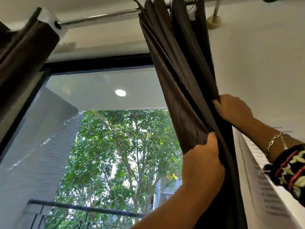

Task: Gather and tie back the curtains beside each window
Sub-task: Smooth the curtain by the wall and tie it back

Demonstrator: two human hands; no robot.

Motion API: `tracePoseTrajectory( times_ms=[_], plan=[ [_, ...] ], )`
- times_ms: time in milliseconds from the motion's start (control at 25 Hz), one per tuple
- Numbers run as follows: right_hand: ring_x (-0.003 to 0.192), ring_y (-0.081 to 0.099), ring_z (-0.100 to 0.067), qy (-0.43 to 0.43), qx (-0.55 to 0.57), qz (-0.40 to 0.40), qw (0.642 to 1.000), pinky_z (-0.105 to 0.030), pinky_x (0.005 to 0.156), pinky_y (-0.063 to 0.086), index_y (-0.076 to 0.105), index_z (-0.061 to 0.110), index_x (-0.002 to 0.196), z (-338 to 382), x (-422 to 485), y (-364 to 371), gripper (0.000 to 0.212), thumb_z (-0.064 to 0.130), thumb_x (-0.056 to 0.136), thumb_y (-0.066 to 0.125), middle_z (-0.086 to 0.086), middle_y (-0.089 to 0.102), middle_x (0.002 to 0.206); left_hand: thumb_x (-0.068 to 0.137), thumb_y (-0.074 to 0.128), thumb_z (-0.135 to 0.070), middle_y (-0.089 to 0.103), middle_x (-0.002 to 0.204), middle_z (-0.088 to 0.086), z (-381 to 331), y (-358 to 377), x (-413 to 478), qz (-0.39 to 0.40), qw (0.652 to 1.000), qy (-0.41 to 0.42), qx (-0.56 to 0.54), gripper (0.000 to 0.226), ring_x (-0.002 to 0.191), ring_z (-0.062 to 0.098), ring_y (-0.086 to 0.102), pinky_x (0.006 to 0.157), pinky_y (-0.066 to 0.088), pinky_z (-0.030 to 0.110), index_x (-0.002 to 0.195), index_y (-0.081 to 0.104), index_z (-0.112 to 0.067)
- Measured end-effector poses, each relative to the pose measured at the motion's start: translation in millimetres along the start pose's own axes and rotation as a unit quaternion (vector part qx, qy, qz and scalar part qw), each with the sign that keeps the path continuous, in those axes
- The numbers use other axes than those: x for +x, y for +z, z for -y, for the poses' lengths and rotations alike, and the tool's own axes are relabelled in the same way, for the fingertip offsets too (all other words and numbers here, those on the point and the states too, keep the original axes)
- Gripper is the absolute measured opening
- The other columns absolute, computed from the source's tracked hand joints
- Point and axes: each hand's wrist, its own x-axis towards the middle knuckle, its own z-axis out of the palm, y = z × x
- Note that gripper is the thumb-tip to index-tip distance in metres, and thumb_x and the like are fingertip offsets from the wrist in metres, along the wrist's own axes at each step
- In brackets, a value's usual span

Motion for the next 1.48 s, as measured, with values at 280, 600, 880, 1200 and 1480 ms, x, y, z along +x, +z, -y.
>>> tracePoseTrajectory(
  times_ms=[280,600,880,1200,1480],
  plan=[
    [0.094,0.057,-0.041,-0.009,0.015,0.005,1.0,-0.034,0.07,0.037,0.057,-0.001,0.105,-2,0,0,0.037,0.029,0.096,0.038,-0.025,0.061,0.104,0.083,0.042,-0.009,0.063,0.093,0.017,1,4,-10,0.001,0.998,-0.063,0.007,0.054,0.089,0.038,0.057,0.072,0.041,0.04,0.134,0.032,-0.023],
    [0.086,0.058,-0.038,-0.012,0.067,0.031,0.997,-0.031,0.065,0.039,0.059,0.004,0.102,-14,-31,4,0.028,0.027,0.089,0.049,-0.02,0.063,0.095,0.085,0.048,-0.009,0.07,0.097,0.008,14,-16,-29,-0.087,0.987,-0.131,-0.03,0.044,0.089,0.03,0.064,0.076,0.051,0.041,0.124,0.047,-0.03],
    [0.079,0.056,-0.03,0.058,0.255,-0.005,0.965,-0.029,0.066,0.036,0.054,0.008,0.111,-2,-112,25,0.034,0.02,0.082,0.064,-0.013,0.062,0.092,0.089,0.053,-0.014,0.069,0.085,-0.002,61,-57,-108,-0.133,0.956,-0.257,0.044,0.018,0.067,0.014,0.059,0.06,0.045,0.03,0.102,0.064,-0.021],
    [0.119,0.048,-0.024,0.102,0.306,0.069,0.944,-0.032,0.1,0.04,0.033,0.013,0.14,55,-233,7,0.063,0.023,0.085,0.062,-0.01,0.045,0.134,0.09,0.054,-0.011,0.054,0.062,-0.015,104,-92,-195,-0.071,0.943,-0.326,0.017,0.017,0.058,0.002,0.053,0.053,0.041,0.023,0.082,0.061,-0.023],
    [0.123,0.046,-0.017,-0.004,0.385,0.032,0.922,-0.03,0.105,0.037,0.047,0.002,0.13,167,-387,-1,0.048,0.011,0.083,0.057,-0.007,0.049,0.129,0.088,0.053,-0.001,0.07,0.084,0.008,134,-108,-264,-0.016,0.912,-0.396,-0.106,0.018,0.077,0.02,0.065,0.076,0.052,0.037,0.093,0.069,-0.009]
  ],
)
